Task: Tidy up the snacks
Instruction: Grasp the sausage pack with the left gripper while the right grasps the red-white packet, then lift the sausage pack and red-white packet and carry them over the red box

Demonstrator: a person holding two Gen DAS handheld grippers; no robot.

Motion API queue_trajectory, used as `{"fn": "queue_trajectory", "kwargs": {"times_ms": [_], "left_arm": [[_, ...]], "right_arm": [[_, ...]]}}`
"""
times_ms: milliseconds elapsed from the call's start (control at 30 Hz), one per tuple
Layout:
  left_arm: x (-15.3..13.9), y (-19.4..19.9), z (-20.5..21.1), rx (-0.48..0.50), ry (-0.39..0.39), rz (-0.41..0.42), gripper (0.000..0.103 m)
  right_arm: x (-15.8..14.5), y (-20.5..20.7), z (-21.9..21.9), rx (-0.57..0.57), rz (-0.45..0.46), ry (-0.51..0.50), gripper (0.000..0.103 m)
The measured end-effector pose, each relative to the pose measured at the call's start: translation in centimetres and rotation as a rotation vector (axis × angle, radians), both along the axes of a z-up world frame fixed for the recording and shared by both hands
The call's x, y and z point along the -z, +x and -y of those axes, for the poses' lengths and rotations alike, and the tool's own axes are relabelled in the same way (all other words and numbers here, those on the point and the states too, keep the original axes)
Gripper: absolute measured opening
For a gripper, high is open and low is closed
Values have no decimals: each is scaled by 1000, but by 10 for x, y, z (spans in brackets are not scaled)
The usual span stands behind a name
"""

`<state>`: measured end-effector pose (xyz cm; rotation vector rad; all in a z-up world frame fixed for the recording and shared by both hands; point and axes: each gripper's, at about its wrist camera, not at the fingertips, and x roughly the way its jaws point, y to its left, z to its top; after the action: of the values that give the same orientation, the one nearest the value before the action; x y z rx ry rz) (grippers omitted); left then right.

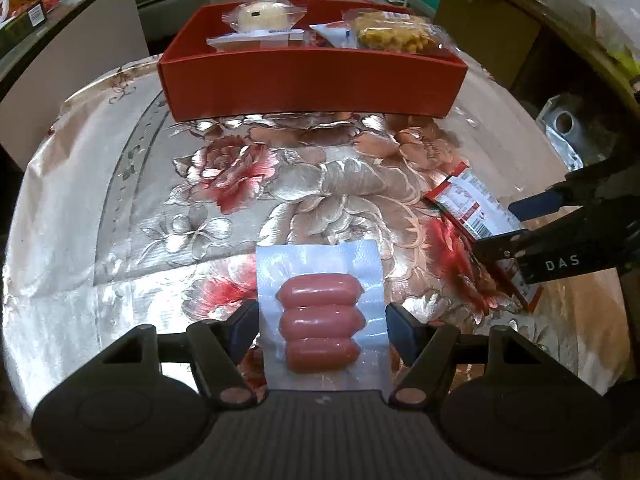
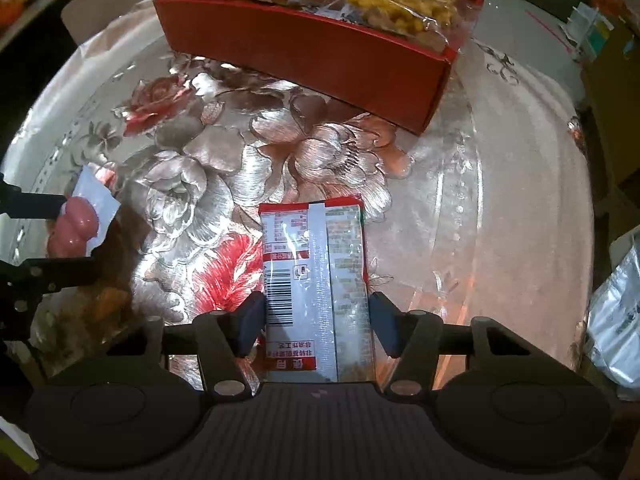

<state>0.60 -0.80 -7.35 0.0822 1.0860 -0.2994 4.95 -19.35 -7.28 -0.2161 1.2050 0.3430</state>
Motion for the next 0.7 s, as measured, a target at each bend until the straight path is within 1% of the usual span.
{"fn": "queue_trajectory", "kwargs": {"times_ms": [167, 233, 300, 333, 400, 433, 467, 500, 567, 633, 700], "left_arm": [[-3, 0, -1, -3, -17, 0, 62], [-2, 0, -1, -2, -19, -4, 62], [-1, 1, 0, -1, -21, -11, 62], [-1, 1, 0, 0, -21, -12, 62], [-1, 1, 1, 2, -20, -14, 62], [-1, 2, 2, 2, -22, -15, 62], [-2, 2, 2, 3, -25, -15, 62], [-2, 2, 2, 5, -26, -13, 62], [-3, 2, 3, 8, -30, -10, 62], [-3, 3, 4, 8, -34, -9, 62], [-5, 3, 4, 8, -44, -7, 62]], "right_arm": [[1, 4, 4, 24, -16, 32, 70], [3, 5, 2, 17, -11, 29, 77], [9, 5, -4, -10, -20, 44, 95], [12, 2, -9, -31, -17, 30, 97], [17, -3, -21, -68, 14, -35, 98], [16, 0, -21, -60, 5, -31, 97], [14, 2, -18, -45, 9, -28, 86], [10, 4, -15, -31, 19, -21, 63], [2, 7, -7, 0, 32, -9, 62], [3, 6, -8, -14, 43, -42, 62], [2, 3, -10, -25, 41, -29, 61]]}}
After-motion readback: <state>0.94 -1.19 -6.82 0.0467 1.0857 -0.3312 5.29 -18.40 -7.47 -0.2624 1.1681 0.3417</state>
